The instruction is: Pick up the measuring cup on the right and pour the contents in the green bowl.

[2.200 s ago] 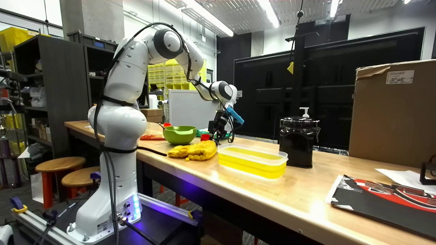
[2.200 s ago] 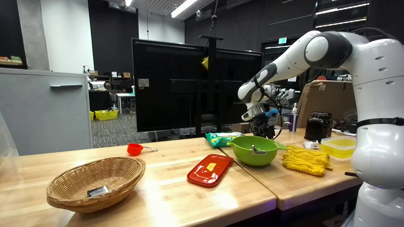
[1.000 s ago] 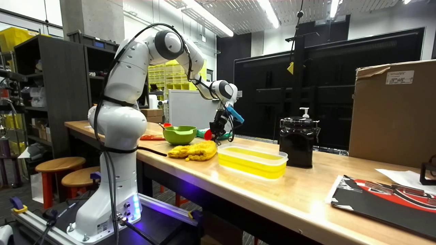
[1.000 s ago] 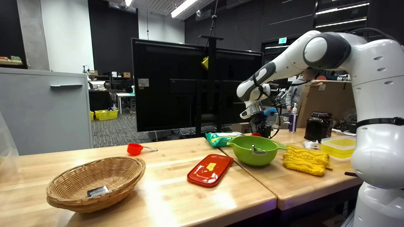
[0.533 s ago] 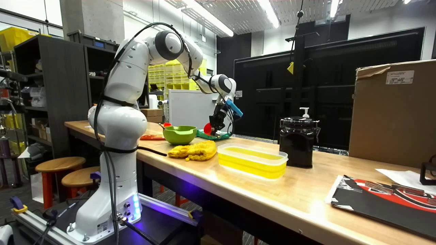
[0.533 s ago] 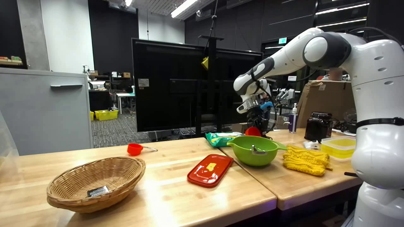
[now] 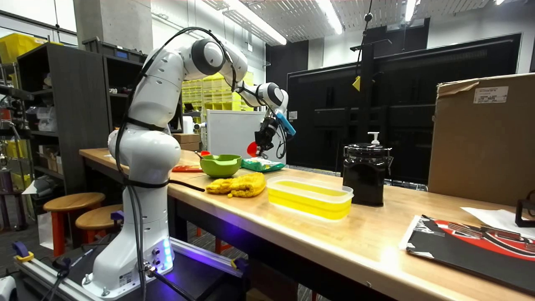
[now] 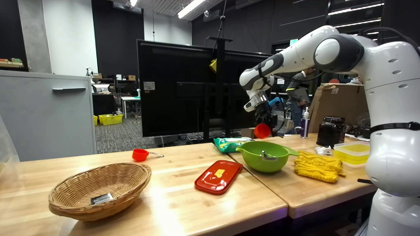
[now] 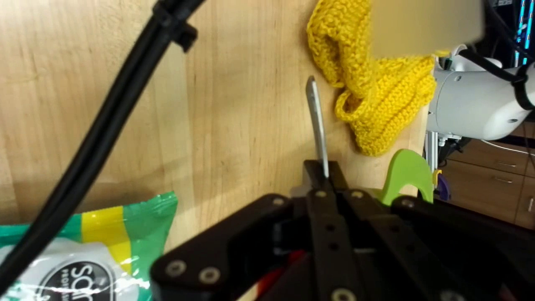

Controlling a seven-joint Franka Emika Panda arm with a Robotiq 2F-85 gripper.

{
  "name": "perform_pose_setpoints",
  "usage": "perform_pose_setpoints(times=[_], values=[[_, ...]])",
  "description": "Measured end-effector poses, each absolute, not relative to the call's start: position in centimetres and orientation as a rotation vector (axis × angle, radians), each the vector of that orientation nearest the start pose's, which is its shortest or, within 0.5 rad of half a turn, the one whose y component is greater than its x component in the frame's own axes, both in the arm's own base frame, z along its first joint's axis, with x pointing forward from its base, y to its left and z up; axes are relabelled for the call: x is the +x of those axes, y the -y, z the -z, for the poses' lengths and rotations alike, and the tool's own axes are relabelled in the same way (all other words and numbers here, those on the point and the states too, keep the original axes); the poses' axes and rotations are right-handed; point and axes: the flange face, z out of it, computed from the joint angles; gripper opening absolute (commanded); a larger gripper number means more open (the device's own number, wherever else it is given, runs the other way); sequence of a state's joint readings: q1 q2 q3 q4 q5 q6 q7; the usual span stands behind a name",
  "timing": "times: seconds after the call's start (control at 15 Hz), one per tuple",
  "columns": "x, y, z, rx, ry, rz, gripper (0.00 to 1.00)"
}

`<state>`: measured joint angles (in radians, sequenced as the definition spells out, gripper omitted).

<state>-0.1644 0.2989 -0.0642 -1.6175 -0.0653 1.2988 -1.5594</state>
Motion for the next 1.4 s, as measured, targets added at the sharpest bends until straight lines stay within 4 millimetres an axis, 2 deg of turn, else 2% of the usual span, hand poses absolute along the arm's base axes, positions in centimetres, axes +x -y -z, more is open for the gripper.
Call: perform_pose_setpoints(times=[0.33, 0.73, 1.07, 1.4], values=[[55.1, 12.5, -43.4, -2.076, 1.598, -0.682, 0.01], [54.1, 10.2, -44.7, -2.096, 1.576, -0.727, 0.01], [51.1, 8.6, -45.6, -2.112, 1.554, -0.752, 0.01], [47.0, 7.9, -45.9, -2.123, 1.516, -0.776, 0.01]])
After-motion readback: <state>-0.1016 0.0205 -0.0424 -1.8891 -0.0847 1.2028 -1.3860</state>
